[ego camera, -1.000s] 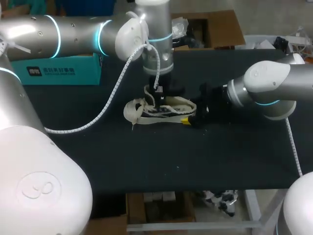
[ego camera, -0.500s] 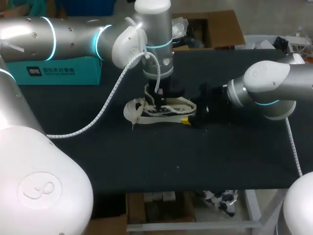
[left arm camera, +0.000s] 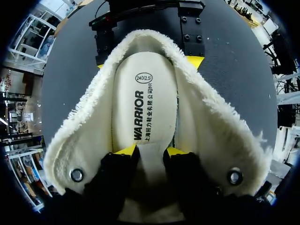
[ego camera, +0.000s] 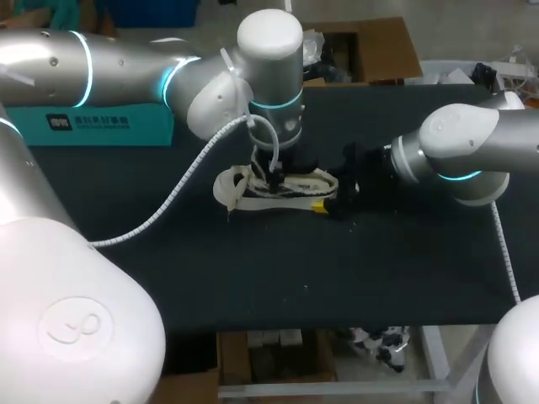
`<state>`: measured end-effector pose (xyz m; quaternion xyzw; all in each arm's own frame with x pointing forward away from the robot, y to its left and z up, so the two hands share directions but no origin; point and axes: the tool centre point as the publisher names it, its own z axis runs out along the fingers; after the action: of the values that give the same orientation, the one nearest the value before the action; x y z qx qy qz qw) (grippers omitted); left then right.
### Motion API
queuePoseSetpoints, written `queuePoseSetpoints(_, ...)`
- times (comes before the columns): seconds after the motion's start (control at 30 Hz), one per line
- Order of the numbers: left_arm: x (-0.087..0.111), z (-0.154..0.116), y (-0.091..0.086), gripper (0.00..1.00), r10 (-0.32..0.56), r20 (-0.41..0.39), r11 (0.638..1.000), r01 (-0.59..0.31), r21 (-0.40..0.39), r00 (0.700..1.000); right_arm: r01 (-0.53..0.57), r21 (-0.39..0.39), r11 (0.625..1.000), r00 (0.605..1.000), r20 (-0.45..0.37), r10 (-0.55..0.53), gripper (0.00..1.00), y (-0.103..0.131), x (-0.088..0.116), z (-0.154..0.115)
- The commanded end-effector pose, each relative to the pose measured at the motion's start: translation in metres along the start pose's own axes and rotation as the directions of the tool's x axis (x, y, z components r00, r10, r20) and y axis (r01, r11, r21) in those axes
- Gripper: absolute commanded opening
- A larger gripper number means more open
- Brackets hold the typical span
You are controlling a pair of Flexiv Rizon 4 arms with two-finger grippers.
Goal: Open the shoe tongue, take the insole out of the shoe, put the insole back into the shoe, and pack the shoe into the shoebox
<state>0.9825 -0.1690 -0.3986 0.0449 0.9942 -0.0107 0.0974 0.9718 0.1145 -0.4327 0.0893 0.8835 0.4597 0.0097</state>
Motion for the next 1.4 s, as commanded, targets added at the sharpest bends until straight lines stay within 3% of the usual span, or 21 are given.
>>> queuePoseSetpoints(0.03, -0.020, 0.132, -0.003, 0.18, -0.011, 0.046, 1.000, 0.011, -0.012, 0.999, 0.002, -0.004, 1.000, 1.000, -0.004, -0.002, 0.00, -0.007, -0.001, 0.005)
queuePoseSetpoints(0.1, -0.027, 0.136, -0.002, 0.00, -0.021, 0.059, 1.000, 0.022, -0.018, 0.998, 0.002, -0.004, 1.000, 1.000, -0.004, -0.002, 0.00, -0.007, -0.001, 0.005)
queuePoseSetpoints(0.27, -0.034, 0.122, 0.004, 0.00, -0.025, 0.048, 0.999, 0.024, 0.025, 0.999, 0.002, -0.004, 1.000, 1.000, -0.004, -0.002, 0.00, -0.007, -0.001, 0.005)
queuePoseSetpoints(0.53, -0.022, 0.049, 0.006, 0.00, 0.032, 0.029, 0.984, -0.036, 0.175, 0.999, 0.002, -0.004, 1.000, 1.000, -0.004, -0.002, 0.00, -0.007, -0.001, 0.005)
queuePoseSetpoints(0.63, -0.018, 0.024, 0.003, 0.00, 0.045, 0.019, 0.970, -0.048, 0.239, 0.999, 0.002, -0.004, 1.000, 1.000, -0.004, -0.002, 0.00, -0.007, -0.001, 0.005)
queuePoseSetpoints(0.83, -0.006, -0.013, -0.013, 0.00, 0.074, 0.028, 0.955, -0.078, 0.286, 0.997, 0.002, -0.004, 1.000, 1.000, -0.004, -0.002, 0.00, -0.007, -0.001, 0.005)
queuePoseSetpoints(1.13, -0.006, -0.042, -0.026, 0.00, 0.095, -0.007, 0.932, -0.087, 0.351, 0.995, 0.002, -0.004, 1.000, 1.000, -0.004, -0.002, 0.00, -0.007, -0.001, 0.005)
queuePoseSetpoints(1.4, -0.009, -0.053, -0.022, 0.00, 0.114, -0.062, 0.897, -0.076, 0.436, 0.991, 0.002, -0.004, 1.000, 1.000, -0.004, -0.002, 0.00, -0.007, -0.001, 0.005)
